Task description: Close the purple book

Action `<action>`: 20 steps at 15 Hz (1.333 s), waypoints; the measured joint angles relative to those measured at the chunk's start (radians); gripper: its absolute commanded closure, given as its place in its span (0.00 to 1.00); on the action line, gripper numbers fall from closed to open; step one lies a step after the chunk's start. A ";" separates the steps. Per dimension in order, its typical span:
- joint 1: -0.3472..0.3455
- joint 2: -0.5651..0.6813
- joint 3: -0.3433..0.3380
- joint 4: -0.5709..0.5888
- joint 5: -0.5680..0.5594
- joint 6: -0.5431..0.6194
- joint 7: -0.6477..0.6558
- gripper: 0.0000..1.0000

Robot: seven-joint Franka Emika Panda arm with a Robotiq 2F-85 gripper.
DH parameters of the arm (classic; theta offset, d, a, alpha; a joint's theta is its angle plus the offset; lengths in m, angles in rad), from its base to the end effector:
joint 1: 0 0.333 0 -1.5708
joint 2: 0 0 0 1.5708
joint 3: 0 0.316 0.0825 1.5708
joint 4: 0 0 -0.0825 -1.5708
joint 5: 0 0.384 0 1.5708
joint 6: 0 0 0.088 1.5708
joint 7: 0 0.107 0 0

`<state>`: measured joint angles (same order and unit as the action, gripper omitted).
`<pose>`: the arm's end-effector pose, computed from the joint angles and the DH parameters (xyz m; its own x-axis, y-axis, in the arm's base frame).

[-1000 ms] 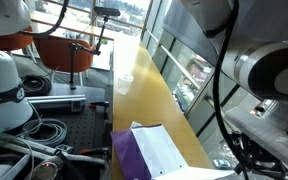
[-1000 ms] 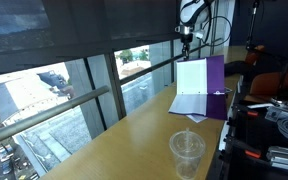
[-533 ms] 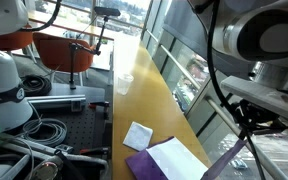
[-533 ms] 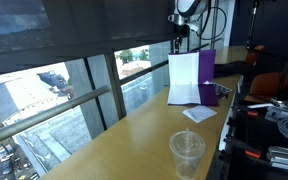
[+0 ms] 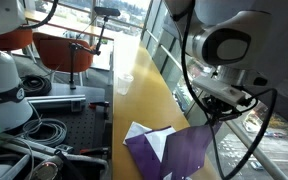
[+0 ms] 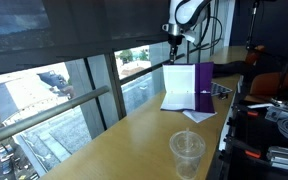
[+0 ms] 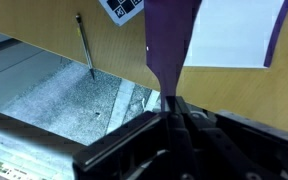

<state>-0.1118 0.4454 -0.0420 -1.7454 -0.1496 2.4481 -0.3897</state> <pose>0.6758 -0.1018 0.3458 0.9197 0.3517 0.1744 0.3112 -0.9240 0.2221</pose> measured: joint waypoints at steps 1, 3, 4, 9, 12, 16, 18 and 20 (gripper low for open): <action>0.012 -0.011 0.001 -0.022 -0.004 0.006 0.006 1.00; 0.037 -0.040 0.006 -0.067 -0.016 0.008 0.019 1.00; 0.049 -0.056 0.010 -0.092 -0.021 0.009 0.028 1.00; 0.105 -0.131 0.037 -0.216 -0.024 0.012 0.070 0.51; 0.120 -0.162 0.043 -0.260 -0.024 0.017 0.090 0.30; 0.109 -0.231 0.047 -0.302 0.030 0.010 0.090 0.01; 0.089 -0.284 0.052 -0.324 0.145 -0.032 0.063 0.00; 0.066 -0.343 0.050 -0.342 0.231 -0.086 0.053 0.00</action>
<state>-0.0461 0.1023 0.0081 -2.0876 0.0815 2.3624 -0.3363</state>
